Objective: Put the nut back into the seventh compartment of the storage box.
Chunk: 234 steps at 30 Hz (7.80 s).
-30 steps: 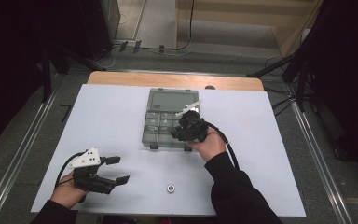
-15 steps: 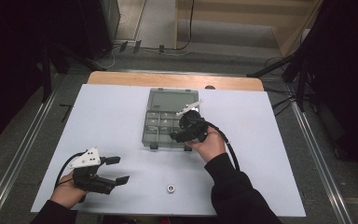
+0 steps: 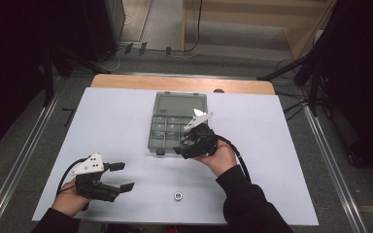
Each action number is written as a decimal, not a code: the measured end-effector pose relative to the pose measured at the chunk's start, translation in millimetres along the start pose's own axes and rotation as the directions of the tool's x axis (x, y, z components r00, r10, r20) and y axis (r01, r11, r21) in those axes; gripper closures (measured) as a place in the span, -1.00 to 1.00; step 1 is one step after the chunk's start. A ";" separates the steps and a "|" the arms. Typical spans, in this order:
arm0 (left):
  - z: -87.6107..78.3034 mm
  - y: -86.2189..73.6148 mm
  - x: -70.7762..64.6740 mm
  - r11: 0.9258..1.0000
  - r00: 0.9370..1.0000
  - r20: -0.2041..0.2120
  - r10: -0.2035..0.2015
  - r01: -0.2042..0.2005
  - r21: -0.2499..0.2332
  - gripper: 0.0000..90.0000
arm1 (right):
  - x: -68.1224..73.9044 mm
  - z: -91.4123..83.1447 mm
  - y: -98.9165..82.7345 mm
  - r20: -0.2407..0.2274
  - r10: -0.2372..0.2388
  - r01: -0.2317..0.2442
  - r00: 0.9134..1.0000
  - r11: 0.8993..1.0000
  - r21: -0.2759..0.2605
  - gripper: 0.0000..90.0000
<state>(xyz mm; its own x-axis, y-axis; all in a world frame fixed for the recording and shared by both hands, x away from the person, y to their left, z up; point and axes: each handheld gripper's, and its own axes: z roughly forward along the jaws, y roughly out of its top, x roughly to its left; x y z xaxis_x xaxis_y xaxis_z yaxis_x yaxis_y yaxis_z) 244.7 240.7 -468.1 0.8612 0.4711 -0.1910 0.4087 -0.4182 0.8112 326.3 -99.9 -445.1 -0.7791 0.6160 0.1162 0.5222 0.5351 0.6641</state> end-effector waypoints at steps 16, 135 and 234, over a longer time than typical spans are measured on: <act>-0.6 0.3 0.4 1.000 1.000 -0.007 -0.005 0.005 -0.002 -0.56 | 20.3 -18.9 -18.5 -0.144 -0.057 0.038 0.988 0.991 -0.126 -0.35; 1.2 2.6 1.4 1.000 1.000 -0.004 0.004 -0.004 -0.004 -0.56 | 49.5 -23.6 -30.3 -0.189 -0.071 0.080 0.979 0.996 0.039 0.59; 1.3 0.1 -1.0 1.000 1.000 -0.005 0.011 -0.011 0.019 -0.56 | 7.1 -26.2 -35.4 -0.143 -0.003 -0.008 0.990 0.997 -0.074 -0.50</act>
<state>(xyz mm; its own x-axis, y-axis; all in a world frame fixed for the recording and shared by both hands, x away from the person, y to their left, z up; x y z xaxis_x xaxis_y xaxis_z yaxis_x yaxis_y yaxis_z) 244.3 239.2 -468.5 0.8640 0.4705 -0.1795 0.4050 -0.4376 0.8028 293.2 -129.6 -448.5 -0.8221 0.5257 0.2187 0.5011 0.4856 0.7163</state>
